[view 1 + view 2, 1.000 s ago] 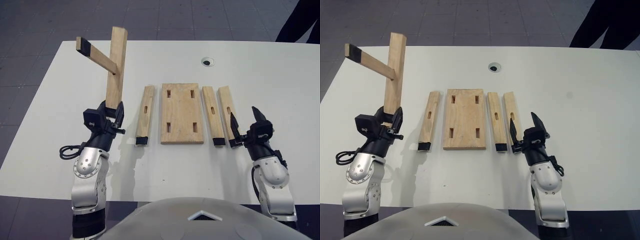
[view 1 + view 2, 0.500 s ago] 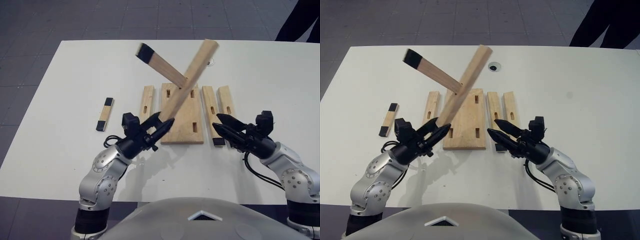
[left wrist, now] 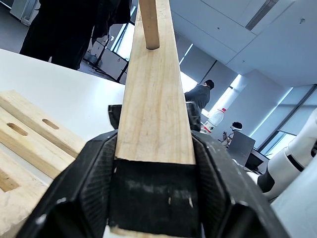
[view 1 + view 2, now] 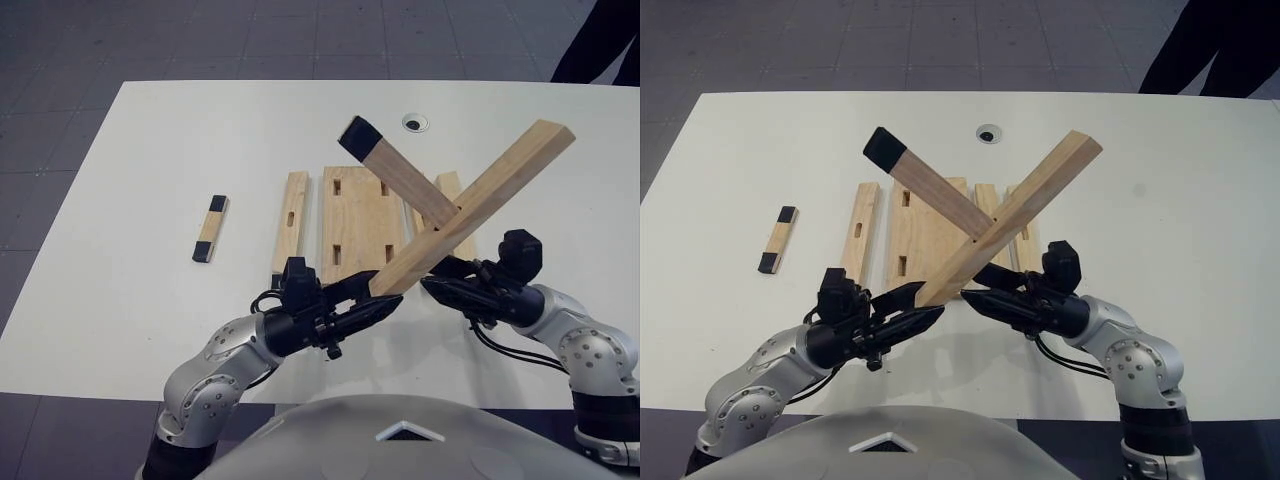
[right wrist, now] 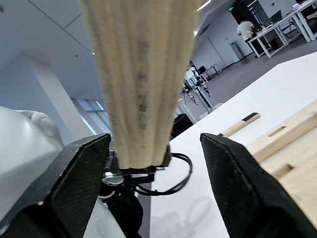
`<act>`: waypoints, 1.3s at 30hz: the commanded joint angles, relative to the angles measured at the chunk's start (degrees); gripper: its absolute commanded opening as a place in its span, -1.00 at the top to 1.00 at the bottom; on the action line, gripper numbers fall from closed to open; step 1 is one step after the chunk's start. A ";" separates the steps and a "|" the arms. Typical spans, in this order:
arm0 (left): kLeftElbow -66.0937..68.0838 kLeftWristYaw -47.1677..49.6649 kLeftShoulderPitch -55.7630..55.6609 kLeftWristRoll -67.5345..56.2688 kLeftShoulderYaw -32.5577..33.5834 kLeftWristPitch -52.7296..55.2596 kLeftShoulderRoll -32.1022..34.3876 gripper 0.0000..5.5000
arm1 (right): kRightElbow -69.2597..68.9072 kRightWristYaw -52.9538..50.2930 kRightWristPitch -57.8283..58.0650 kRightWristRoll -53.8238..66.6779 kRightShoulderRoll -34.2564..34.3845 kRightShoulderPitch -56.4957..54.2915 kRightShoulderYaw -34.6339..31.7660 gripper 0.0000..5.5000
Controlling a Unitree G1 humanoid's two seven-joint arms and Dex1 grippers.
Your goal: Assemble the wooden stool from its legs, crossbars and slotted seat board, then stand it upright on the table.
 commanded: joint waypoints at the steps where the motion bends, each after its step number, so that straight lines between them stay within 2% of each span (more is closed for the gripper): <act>1: -0.24 -0.36 -0.60 -1.08 0.23 -0.04 0.60 0.24 | -0.63 4.90 0.81 1.13 -2.81 1.74 -1.10 -0.21; 3: -0.20 -0.11 -0.77 -1.79 0.72 -0.12 0.45 0.24 | 0.49 6.27 0.22 0.13 -3.32 2.03 -1.23 -0.21; 12: -0.72 -0.43 0.08 -1.48 0.05 -0.78 0.64 0.24 | 0.33 4.19 -0.83 -1.66 -1.98 1.31 -1.09 -0.77; 14: -0.68 -0.45 0.16 -1.27 -0.03 -0.95 0.64 0.24 | -0.03 3.11 -0.95 -1.71 -1.52 1.14 -1.08 -0.80; 31: 0.96 0.16 -0.52 1.83 -1.94 -5.20 -1.64 0.24 | -3.37 -13.05 1.30 4.03 5.84 -4.58 0.27 -0.80; 37: 1.82 0.35 -1.07 2.90 -2.55 -6.09 -2.58 0.24 | -3.02 -15.71 1.01 4.51 7.01 -5.80 0.18 -0.49; 39: 2.40 0.39 -1.18 3.34 -2.56 -6.31 -2.82 0.24 | -3.67 -16.20 1.05 4.80 7.29 -5.93 0.29 -0.32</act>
